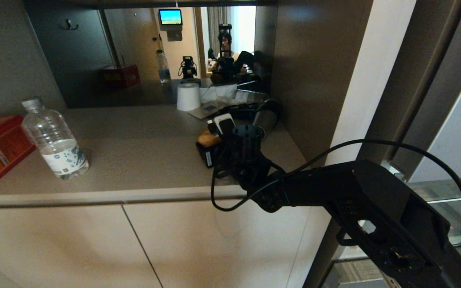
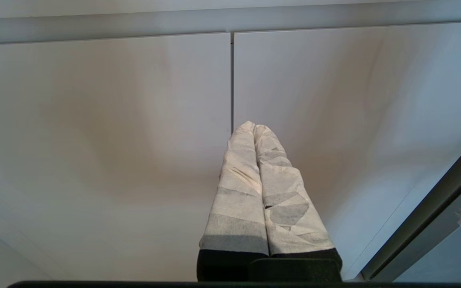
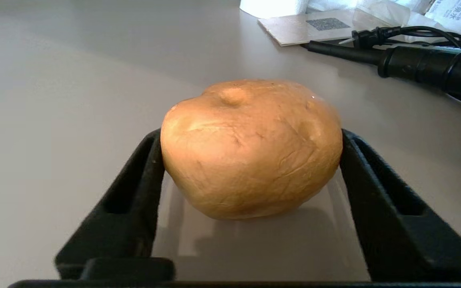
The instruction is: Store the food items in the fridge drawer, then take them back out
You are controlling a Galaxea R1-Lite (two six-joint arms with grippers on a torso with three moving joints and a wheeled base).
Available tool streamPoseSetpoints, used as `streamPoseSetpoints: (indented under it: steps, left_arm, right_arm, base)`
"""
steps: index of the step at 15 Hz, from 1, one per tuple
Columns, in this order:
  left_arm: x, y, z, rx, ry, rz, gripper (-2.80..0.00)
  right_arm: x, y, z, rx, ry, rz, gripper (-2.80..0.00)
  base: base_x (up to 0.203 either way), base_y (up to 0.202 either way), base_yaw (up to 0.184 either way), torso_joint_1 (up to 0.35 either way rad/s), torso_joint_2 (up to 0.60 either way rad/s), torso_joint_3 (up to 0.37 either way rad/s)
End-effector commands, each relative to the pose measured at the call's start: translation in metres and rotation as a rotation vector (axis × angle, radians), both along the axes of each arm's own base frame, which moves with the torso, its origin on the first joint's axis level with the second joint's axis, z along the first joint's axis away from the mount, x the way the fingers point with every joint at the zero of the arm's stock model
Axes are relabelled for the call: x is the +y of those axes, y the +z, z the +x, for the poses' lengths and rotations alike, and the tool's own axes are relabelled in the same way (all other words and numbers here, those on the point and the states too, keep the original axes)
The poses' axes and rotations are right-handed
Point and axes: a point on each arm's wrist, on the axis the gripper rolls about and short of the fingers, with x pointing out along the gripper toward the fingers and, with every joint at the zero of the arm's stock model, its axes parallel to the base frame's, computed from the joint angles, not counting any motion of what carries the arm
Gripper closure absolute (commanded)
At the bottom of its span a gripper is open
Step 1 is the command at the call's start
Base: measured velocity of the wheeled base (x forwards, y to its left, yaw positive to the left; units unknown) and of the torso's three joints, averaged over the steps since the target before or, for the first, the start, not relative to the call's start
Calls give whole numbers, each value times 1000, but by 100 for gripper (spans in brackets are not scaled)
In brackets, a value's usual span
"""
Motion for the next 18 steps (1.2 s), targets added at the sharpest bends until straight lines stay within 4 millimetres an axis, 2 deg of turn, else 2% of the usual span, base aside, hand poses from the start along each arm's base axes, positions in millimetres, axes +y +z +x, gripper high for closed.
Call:
streamPoseSetpoints:
  steps: [1,6,9,11,14,16,18]
  left_arm:
    - [0,0,0,2,0,-1,0]
    - [0,0,0,2,0,0,0]
    - [0,0,0,2,0,0,0]
    - [0,0,0,2,0,0,0]
    - [0,0,0,2,0,0,0]
    - [0,0,0,2,0,0,0]
    - [0,0,0,2,0,0,0]
  right_arm:
    - [0,1,0,-4,-2,2,0]
    - [-1,9,-3,-16,-8,8,0]
    - [-4,31,-13,-35,-23,28,0]
    - [-3,57,-36,-42,-36,42,0]
    - [-13,94,-88,-30,-4,41,0]
    - [-31,115,-129,-3,6,31,0]
    - [-61,132,-169,55,16,37,0]
  base:
    - [0,0,0,0,0,0]
    - [0,0,0,0,0,0]
    - [0,0,0,0,0,0]
    - [0,0,0,0,0,0]
    - [0,0,0,0,0,0]
    - [0,0,0,0,0,0]
    - [0,0,0,0,0,0]
